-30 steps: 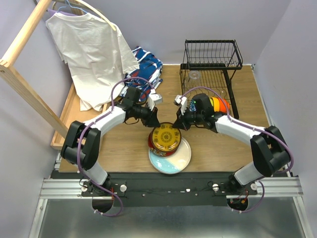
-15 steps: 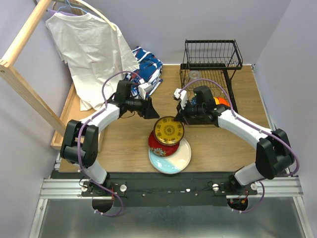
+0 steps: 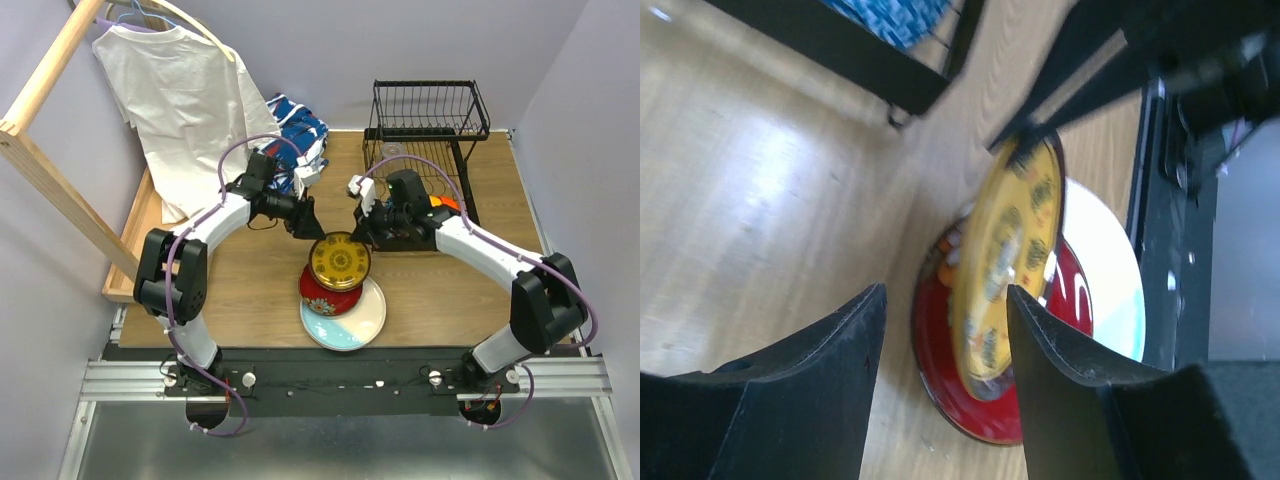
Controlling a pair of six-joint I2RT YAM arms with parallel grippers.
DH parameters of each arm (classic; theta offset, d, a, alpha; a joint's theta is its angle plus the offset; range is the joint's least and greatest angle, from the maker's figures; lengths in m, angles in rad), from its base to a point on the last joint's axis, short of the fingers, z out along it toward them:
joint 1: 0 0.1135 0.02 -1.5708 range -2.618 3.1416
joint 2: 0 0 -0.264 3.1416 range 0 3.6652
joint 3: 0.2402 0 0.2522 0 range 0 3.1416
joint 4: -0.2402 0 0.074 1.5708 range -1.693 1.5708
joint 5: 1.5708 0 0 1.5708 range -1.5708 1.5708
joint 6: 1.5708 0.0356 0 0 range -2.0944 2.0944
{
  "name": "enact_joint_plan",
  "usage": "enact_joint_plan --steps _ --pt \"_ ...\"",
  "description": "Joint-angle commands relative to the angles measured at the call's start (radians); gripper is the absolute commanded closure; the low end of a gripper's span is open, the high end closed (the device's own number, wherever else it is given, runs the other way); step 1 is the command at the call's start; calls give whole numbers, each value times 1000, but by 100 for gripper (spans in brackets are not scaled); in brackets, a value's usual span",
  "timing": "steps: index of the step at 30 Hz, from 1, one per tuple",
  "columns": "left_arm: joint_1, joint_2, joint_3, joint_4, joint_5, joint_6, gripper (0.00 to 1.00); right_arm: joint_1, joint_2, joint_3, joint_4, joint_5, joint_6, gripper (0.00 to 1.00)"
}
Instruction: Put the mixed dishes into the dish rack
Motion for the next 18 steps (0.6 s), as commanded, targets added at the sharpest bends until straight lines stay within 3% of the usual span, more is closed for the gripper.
enact_joint_plan --steps 1,3,4,6,7,10,11,12,13,14,16,18 --pt "-27 0 -5 -162 6 170 40 7 26 69 17 8 19 100" --pt "-35 8 4 -173 -11 179 41 7 35 87 16 -3 19 100" --pt "-38 14 11 -182 -13 194 46 7 37 92 16 -4 21 100" --pt "-39 37 30 -213 3 208 60 7 44 103 16 -12 21 100" --pt "-38 42 50 -224 10 219 74 7 50 104 14 -18 16 100" --pt "-39 43 59 -236 45 233 94 7 70 103 13 -41 10 99" --pt "-39 33 57 -242 58 254 96 7 77 103 8 -50 12 100" --pt "-39 26 54 -247 69 266 98 7 83 103 -1 -73 12 95" --pt "-38 20 44 -251 85 280 100 7 90 104 -9 -81 13 81" --pt "-38 0 36 -247 92 292 100 8 100 103 -12 -84 19 54" --pt "-38 -17 12 -233 99 300 100 7 107 100 -16 -84 28 39" --pt "-36 -32 2 -208 105 287 100 5 116 100 -27 -93 25 33"
